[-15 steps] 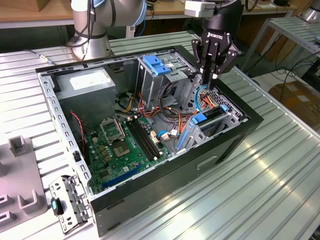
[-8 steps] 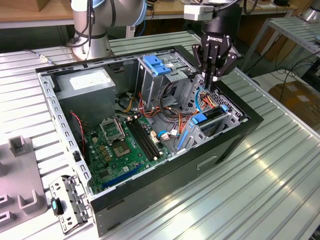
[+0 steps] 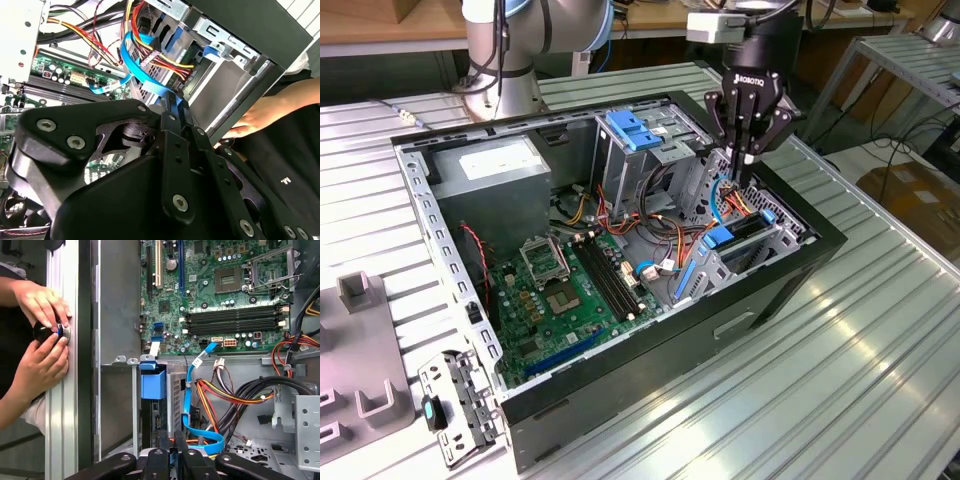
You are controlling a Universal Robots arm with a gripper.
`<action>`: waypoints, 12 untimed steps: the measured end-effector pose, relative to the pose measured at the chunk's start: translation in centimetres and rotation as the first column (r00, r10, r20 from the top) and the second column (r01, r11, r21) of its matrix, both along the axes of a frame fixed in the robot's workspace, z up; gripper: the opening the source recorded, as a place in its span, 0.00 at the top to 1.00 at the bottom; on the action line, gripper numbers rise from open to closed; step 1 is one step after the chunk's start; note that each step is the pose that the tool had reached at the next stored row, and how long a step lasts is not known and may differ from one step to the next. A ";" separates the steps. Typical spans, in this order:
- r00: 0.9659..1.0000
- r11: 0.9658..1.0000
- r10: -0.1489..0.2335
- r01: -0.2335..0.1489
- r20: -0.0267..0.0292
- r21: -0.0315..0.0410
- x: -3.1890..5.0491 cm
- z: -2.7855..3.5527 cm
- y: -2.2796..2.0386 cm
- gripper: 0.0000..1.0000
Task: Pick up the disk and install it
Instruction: 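Insert the second disk wire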
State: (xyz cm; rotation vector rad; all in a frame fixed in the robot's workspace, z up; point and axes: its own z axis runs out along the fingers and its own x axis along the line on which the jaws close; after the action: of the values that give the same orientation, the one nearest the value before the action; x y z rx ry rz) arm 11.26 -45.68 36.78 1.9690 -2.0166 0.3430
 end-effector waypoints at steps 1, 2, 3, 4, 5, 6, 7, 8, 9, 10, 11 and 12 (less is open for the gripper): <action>1.000 1.000 0.000 0.000 0.000 0.002 0.00 -0.10 -0.07 0.84; 1.000 1.000 0.000 0.000 0.001 0.006 0.00 -0.16 -0.14 0.84; 1.000 1.000 0.000 0.000 0.002 0.013 0.00 -0.24 -0.25 0.84; 1.000 1.000 0.000 0.000 0.002 0.023 -0.02 -0.30 -0.39 0.84; 1.000 0.999 0.000 0.000 0.002 0.039 -0.04 -0.37 -0.62 0.84; 1.000 0.999 0.000 0.000 0.003 0.052 -0.07 -0.43 -0.82 0.84; 1.000 0.998 0.000 0.000 0.003 0.060 -0.08 -0.46 -0.94 0.84; 1.000 0.998 0.000 0.000 0.003 0.070 -0.11 -0.50 -1.09 0.84; 1.000 0.997 0.000 0.000 0.003 0.081 -0.15 -0.58 -1.39 0.84; 1.000 0.997 0.000 0.000 0.003 0.083 -0.17 -0.67 -1.55 0.84; 1.000 0.996 0.000 0.000 0.002 0.084 -0.18 -0.81 -1.78 0.84; 1.000 0.996 0.000 0.000 0.002 0.088 -0.20 -0.99 -2.14 0.84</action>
State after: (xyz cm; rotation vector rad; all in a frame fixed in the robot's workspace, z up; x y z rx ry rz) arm 11.06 -47.82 35.79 2.0211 -2.0665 0.2608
